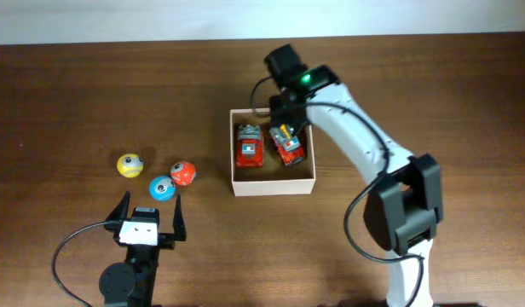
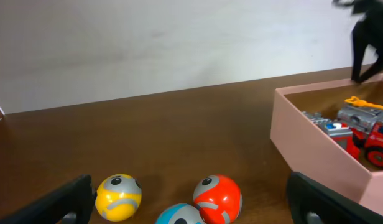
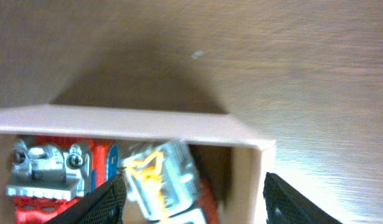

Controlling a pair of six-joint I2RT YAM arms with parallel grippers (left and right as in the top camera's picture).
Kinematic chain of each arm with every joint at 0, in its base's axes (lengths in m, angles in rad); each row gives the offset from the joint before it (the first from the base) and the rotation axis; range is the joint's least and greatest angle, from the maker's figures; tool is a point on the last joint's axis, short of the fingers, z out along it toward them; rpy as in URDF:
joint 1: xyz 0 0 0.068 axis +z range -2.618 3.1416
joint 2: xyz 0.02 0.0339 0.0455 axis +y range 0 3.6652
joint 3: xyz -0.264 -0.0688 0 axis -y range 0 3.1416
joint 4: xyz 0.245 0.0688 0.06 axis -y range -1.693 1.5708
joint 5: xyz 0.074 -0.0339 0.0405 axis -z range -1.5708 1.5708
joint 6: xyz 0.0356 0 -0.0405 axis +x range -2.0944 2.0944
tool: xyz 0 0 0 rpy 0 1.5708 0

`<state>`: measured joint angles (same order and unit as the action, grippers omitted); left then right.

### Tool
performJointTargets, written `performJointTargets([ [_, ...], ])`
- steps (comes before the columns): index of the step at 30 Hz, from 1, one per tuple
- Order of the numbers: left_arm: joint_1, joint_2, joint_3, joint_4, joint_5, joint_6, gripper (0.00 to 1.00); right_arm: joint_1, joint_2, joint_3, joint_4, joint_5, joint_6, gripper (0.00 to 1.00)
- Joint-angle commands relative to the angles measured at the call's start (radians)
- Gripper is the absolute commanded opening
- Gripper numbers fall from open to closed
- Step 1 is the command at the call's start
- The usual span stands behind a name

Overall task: Pack container
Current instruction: 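Raise the right gripper up and away from the box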

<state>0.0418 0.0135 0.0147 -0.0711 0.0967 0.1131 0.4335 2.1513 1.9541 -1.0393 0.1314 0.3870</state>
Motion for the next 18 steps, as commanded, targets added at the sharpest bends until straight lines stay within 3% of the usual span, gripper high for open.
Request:
performJointTargets([
  [1,0.002,-0.007,-0.006,-0.001,-0.006,0.016,0.99,-0.093,-0.085,0.091,-0.034,0.026,-0.03,0.65],
  [12,0.002,-0.007,-0.006,-0.001,-0.007,0.016,0.99,-0.372,-0.192,0.188,-0.181,-0.007,-0.042,0.65],
  [18,0.002,-0.007,-0.006,-0.001,-0.006,0.016,0.99,-0.436,-0.196,0.188,-0.259,-0.007,-0.082,0.66],
])
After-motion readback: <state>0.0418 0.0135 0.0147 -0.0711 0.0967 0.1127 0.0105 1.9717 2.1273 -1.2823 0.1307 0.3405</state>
